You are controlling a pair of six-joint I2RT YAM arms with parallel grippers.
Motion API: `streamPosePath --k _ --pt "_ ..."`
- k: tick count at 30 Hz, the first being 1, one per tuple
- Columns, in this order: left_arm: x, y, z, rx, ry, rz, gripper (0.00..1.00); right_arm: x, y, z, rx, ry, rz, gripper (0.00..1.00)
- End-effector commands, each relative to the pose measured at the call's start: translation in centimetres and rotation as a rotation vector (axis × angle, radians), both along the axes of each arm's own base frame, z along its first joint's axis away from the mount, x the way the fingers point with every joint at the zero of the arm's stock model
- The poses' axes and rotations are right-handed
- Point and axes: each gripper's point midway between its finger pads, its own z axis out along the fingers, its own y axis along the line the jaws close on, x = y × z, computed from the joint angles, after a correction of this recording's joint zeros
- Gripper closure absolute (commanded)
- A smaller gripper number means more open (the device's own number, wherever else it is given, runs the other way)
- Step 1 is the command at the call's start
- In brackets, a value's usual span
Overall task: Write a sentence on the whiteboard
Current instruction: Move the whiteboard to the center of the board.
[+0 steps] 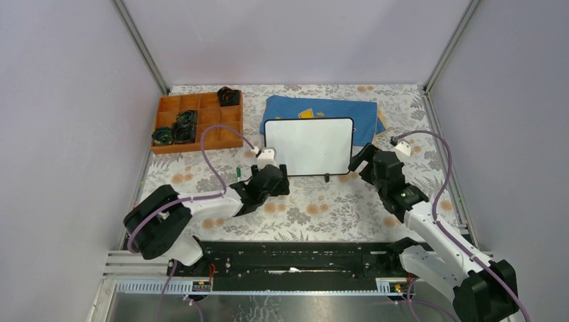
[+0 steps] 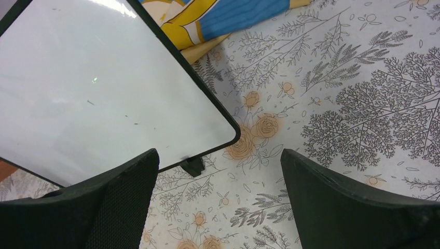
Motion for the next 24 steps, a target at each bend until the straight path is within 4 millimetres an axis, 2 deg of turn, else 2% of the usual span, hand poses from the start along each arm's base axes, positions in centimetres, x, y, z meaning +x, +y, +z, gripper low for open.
streamPosePath --k 1,7,12,24 --pt "2.4 -1.2 1.5 -0.019 -0.116 0.074 0.27 1.7 -0.6 2.6 0.064 -0.072 -0.094 0.07" --pt "3.5 -1.5 1.0 0.037 -0.146 0.077 0.33 2.1 -0.6 3.7 0.074 -0.091 -0.094 0.1" --pt "4.0 -1.6 0.7 0.075 -0.158 0.074 0.43 2.0 -0.7 4.0 0.076 -0.099 -0.093 0.11" --pt "3.6 -2.0 -1.1 0.106 -0.13 0.044 0.64 2.2 -0.9 4.7 0.086 -0.109 -0.116 0.11"
